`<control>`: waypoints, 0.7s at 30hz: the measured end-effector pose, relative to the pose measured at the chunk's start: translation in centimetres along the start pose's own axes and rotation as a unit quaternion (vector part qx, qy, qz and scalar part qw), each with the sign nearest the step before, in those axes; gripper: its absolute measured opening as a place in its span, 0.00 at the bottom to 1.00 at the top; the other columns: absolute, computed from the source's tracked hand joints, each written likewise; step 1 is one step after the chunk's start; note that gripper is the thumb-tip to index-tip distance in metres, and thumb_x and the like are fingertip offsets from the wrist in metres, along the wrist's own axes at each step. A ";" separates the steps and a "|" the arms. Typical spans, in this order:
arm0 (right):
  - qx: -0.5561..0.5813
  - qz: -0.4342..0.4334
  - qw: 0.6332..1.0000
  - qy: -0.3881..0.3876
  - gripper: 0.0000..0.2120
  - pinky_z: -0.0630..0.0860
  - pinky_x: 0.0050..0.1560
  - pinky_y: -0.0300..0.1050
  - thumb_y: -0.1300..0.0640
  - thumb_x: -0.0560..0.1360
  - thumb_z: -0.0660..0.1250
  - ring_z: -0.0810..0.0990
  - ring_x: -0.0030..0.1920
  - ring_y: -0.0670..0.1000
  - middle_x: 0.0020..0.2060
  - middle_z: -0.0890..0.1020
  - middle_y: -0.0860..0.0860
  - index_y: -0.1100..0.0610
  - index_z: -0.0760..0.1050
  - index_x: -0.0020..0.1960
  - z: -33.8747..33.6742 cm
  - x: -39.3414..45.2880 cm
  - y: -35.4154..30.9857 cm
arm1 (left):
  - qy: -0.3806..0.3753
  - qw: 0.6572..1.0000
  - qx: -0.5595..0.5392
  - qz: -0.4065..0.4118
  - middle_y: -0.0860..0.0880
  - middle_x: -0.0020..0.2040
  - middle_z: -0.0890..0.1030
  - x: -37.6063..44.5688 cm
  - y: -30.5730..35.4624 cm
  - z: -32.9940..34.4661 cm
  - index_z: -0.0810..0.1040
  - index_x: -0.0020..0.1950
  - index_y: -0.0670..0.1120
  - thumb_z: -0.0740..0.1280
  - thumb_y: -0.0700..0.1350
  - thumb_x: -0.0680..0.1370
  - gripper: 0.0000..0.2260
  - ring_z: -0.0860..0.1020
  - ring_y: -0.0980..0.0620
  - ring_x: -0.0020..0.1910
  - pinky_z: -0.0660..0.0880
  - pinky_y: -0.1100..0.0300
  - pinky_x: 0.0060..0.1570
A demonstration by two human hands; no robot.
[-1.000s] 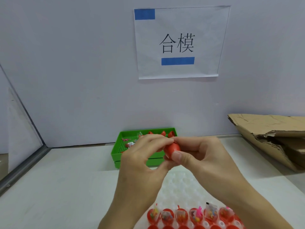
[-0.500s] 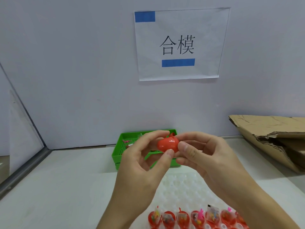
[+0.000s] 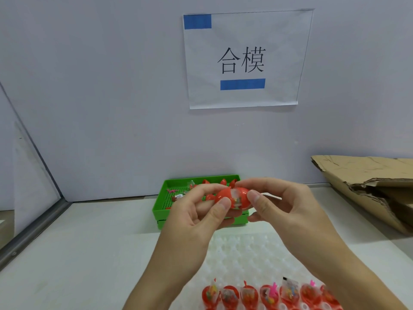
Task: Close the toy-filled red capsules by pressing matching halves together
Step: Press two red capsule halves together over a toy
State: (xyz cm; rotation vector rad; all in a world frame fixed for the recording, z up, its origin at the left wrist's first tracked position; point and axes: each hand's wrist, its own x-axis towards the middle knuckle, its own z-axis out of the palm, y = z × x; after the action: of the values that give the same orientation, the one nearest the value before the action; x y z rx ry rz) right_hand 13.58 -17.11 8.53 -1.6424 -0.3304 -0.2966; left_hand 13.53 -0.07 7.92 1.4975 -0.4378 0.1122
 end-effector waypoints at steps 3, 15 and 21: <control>-0.011 -0.015 1.000 -0.012 0.08 0.79 0.43 0.33 0.57 0.78 0.68 0.85 0.42 0.44 0.42 0.87 0.44 0.47 0.85 0.49 0.0 0.0 -0.1 | -0.004 0.999 -0.028 -0.014 0.46 0.48 0.87 0.1 -0.1 0.1 0.79 0.57 0.46 0.67 0.50 0.73 0.15 0.85 0.49 0.50 0.80 0.65 0.48; -0.023 -0.049 0.998 -0.024 0.11 0.82 0.52 0.45 0.51 0.70 0.71 0.86 0.49 0.47 0.46 0.87 0.44 0.46 0.84 0.52 -0.3 0.3 0.5 | -0.011 0.999 -0.031 0.001 0.45 0.50 0.86 0.1 0.0 0.1 0.79 0.57 0.45 0.71 0.49 0.76 0.12 0.85 0.47 0.52 0.81 0.59 0.50; -0.020 -0.054 0.998 -0.026 0.10 0.81 0.52 0.46 0.60 0.73 0.73 0.86 0.49 0.48 0.45 0.87 0.45 0.46 0.84 0.50 -0.4 0.4 0.7 | -0.010 0.999 -0.007 0.032 0.46 0.52 0.86 -0.1 0.1 0.1 0.78 0.60 0.46 0.67 0.45 0.76 0.13 0.84 0.48 0.53 0.80 0.61 0.48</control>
State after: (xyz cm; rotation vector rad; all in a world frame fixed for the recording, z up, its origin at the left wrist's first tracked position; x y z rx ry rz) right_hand 14.16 -17.54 8.08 -1.6766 -0.4555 -0.3433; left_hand 13.38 -0.20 7.94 1.4720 -0.5025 0.1451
